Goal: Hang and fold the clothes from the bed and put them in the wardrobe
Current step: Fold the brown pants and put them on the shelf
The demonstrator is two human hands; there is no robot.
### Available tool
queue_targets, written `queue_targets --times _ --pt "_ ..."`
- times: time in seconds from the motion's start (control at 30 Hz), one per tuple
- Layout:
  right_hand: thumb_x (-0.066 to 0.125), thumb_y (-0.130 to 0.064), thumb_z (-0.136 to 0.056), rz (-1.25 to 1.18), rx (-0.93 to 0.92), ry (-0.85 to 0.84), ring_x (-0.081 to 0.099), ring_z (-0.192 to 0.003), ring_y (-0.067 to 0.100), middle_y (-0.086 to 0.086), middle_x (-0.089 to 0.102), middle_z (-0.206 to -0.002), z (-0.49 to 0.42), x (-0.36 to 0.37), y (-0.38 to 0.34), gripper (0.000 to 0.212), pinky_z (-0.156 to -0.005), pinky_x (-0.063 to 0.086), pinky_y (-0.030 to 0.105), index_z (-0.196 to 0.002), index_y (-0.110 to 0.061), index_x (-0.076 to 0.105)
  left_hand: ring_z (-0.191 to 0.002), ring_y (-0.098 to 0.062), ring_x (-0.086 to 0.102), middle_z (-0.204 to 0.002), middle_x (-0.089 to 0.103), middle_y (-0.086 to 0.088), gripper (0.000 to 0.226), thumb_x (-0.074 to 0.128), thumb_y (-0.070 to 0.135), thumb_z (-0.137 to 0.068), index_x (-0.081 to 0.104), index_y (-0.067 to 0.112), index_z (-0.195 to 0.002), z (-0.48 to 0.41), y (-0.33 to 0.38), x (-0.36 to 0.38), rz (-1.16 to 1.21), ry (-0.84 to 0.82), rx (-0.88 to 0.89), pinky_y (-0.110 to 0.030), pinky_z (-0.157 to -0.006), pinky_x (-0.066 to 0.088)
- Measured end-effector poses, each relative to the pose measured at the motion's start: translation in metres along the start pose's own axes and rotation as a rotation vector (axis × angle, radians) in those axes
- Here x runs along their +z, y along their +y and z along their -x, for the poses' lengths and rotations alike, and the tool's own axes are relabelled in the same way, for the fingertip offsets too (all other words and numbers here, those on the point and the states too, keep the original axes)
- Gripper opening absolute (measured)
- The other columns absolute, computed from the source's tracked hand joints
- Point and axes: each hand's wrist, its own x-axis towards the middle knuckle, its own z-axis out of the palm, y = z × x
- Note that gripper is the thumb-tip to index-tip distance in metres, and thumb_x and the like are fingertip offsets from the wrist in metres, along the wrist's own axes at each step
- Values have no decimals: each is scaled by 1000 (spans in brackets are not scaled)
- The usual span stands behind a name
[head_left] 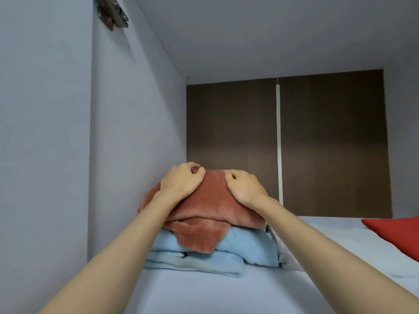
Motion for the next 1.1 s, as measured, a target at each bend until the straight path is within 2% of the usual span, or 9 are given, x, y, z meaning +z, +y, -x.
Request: queue_targets --times 0.2,0.4,0.5,0.67,0.83,0.97,1.1 --pt "47 -31 -94 55 -77 135 48 -126 26 3 57 -132 26 -46 -3 38 -102 43 42 -131 -31 54 -121 -27 53 -130 60 -2 41 44 40 -95 50 32 -135 29 21 -19 -17 135 117 -39 -96 43" --pt "50 -24 -93 24 -97 158 51 -123 19 -1 55 -135 72 -73 2 39 -102 43 37 -132 -30 54 -116 -25 56 -125 63 -1 39 47 34 -94 53 31 -132 74 37 -26 51 206 205 -38 -94 45" --pt "50 -21 -93 13 -84 173 52 -122 19 -2 56 -135 102 -83 3 39 -102 44 40 -131 -29 55 -118 -25 55 -129 60 -3 40 47 33 -94 52 30 -134 100 49 -33 64 203 247 -39 -96 44" --pt "51 -21 -93 -53 -58 201 57 -108 13 -8 60 -128 159 -106 3 36 -96 48 38 -126 -32 58 -120 -22 53 -131 59 1 39 49 34 -93 53 30 -132 152 70 -45 133 203 281 -36 -98 42" --pt "52 -19 -94 -70 -84 202 58 -105 12 -9 62 -123 236 -131 6 34 -92 47 29 -125 -28 59 -118 -19 55 -129 60 3 37 51 30 -93 55 28 -130 221 97 -48 214 157 321 -36 -97 44" --pt "53 -18 -93 -87 -89 187 56 -100 8 -9 63 -118 305 -148 13 32 -81 42 21 -123 -28 60 -120 -15 52 -130 59 2 40 52 25 -93 54 22 -133 285 116 -48 290 144 328 -30 -101 39" --pt "53 -20 -93 -124 -21 148 59 -93 11 -11 63 -114 375 -167 22 30 -79 47 27 -120 -30 60 -123 -16 49 -133 57 2 40 51 27 -94 52 25 -133 357 137 -51 306 103 307 -31 -101 37"
